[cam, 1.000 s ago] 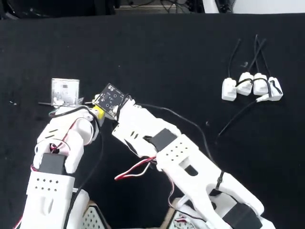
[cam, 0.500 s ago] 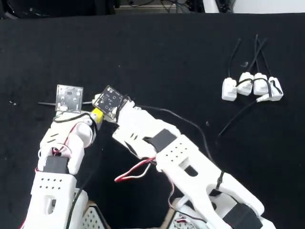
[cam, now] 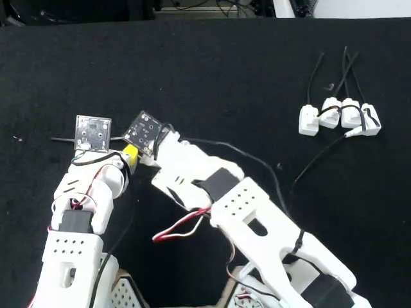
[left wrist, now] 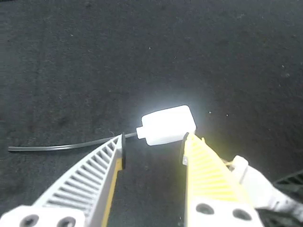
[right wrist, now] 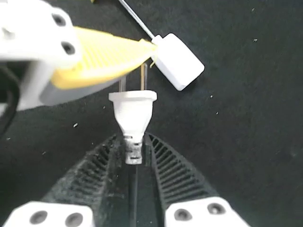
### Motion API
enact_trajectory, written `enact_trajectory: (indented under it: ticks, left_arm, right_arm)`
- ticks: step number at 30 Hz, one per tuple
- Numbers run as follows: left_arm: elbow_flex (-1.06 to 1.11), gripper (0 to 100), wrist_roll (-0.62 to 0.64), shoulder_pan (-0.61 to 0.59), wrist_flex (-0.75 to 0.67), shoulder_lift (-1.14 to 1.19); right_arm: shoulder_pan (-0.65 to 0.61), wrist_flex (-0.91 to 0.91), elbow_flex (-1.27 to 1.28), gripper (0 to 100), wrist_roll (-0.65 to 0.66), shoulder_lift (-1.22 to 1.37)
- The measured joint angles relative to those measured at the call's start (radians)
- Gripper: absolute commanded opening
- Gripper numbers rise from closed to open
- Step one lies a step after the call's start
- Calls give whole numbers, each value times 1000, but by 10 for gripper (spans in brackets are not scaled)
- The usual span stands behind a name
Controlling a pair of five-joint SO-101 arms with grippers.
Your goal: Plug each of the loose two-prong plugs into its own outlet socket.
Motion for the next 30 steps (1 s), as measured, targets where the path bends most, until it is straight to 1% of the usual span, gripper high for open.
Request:
enact_trajectory:
  ticks: [9, 14, 20, 24, 27, 30]
  left_arm:
    - [0, 213, 0, -2, 0, 0]
    - [0, 213, -2, -2, 0, 0]
    - [0, 213, -2, 0, 0, 0]
    - [0, 213, -3, -6, 0, 0]
    - [0, 213, 5, -51, 0, 0]
    - [-8, 213, 55, -115, 12, 9]
  right_arm:
    - [-32, 109, -149, 11, -2, 0]
    - [-37, 123, -158, 11, 0, 0]
    - [-38, 167, -158, 11, 52, 0]
    - [20, 172, -158, 11, 60, 0]
    - [64, 172, -161, 11, 61, 0]
    - [84, 176, -206, 11, 61, 5]
